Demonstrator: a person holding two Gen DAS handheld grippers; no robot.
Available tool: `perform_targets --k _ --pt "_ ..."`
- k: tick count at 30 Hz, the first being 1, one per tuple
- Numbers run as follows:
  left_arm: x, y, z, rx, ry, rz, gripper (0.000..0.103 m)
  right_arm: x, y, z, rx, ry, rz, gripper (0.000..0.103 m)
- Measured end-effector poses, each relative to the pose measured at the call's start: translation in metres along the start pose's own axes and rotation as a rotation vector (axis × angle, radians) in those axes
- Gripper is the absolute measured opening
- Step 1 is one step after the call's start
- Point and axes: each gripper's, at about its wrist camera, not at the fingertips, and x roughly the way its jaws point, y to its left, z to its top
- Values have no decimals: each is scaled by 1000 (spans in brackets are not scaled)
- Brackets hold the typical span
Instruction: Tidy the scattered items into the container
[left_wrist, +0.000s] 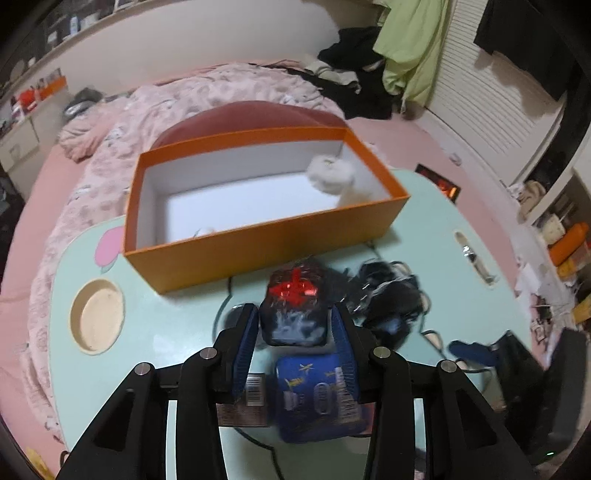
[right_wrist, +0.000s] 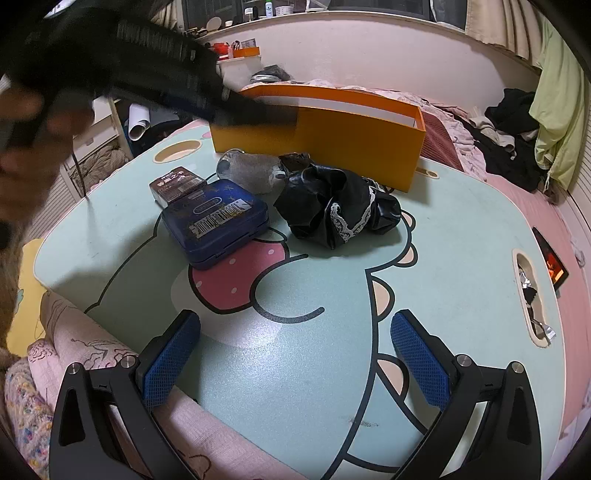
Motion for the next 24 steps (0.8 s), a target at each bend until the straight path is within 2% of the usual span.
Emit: perform_targets --k 5,8,11,14,20,24 --pt "-19 10 -11 -47 -80 -20 64 1 0 0 0 0 0 103" --pt "-31 11 -26 -47 -112 -28 72 1 0 0 0 1 0 103" --pt "-39 8 -46 -23 -125 -5 80 1 0 1 0 1 0 103" --pt "-43 5 -67 0 -130 31 82 1 1 1 0 1 0 103" --pt "-42 2 -110 23 -139 56 83 1 1 1 0 1 0 103" --pt "-35 -2 -124 49 -135 116 84 1 1 1 0 1 -1 103"
